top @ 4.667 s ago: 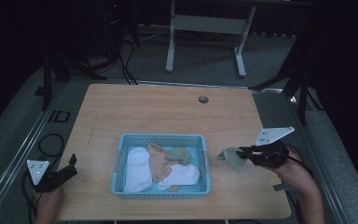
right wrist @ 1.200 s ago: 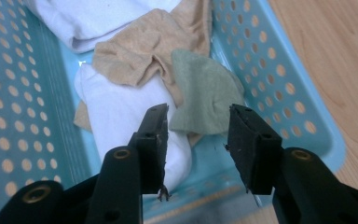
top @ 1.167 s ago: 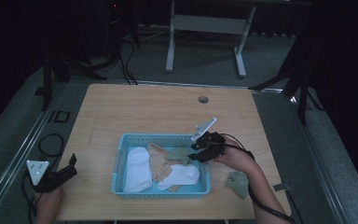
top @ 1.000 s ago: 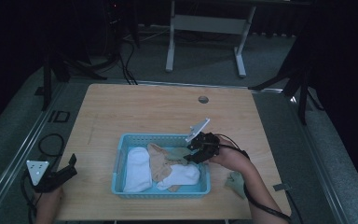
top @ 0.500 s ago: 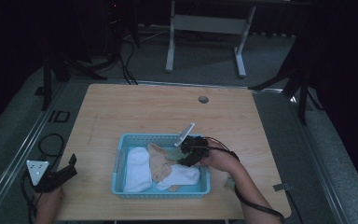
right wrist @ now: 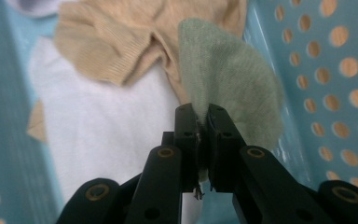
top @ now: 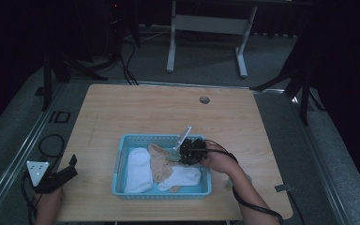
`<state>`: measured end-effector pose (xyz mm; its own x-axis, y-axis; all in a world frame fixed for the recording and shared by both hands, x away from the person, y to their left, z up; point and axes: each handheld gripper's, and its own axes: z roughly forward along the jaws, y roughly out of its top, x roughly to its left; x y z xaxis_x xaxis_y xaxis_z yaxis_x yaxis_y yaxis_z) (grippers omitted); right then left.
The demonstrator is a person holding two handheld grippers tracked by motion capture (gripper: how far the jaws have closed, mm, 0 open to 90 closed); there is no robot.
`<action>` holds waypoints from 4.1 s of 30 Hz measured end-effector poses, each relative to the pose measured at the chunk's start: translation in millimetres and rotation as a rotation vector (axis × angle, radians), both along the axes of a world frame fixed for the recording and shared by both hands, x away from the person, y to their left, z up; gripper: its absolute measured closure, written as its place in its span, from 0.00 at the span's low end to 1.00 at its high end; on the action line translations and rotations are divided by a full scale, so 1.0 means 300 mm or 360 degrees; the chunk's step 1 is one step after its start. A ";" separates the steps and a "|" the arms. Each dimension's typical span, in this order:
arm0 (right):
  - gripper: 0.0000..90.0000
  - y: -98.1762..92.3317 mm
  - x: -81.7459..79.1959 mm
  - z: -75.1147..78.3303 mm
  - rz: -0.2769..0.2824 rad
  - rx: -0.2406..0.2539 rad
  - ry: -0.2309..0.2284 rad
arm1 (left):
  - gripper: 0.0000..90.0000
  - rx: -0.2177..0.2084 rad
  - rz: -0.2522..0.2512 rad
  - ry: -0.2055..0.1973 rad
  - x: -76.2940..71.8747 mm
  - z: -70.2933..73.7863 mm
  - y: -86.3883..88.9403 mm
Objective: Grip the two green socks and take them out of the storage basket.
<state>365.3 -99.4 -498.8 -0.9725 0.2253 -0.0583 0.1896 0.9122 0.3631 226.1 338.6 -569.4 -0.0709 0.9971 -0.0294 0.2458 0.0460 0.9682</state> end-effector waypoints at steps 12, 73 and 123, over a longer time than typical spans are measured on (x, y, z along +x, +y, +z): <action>0.94 -0.025 -0.042 0.132 0.0065 0.0112 -0.0090 | 0.01 0.0003 0.0001 0.0004 0.001 0.000 0.000; 0.94 -0.526 0.001 0.395 -0.0390 0.0228 -0.0343 | 0.01 0.0014 0.0007 0.0012 0.002 0.000 -0.002; 0.85 -0.577 0.040 -0.076 -0.0600 0.0127 0.0033 | 0.01 0.0018 0.0010 0.0011 0.002 0.000 -0.004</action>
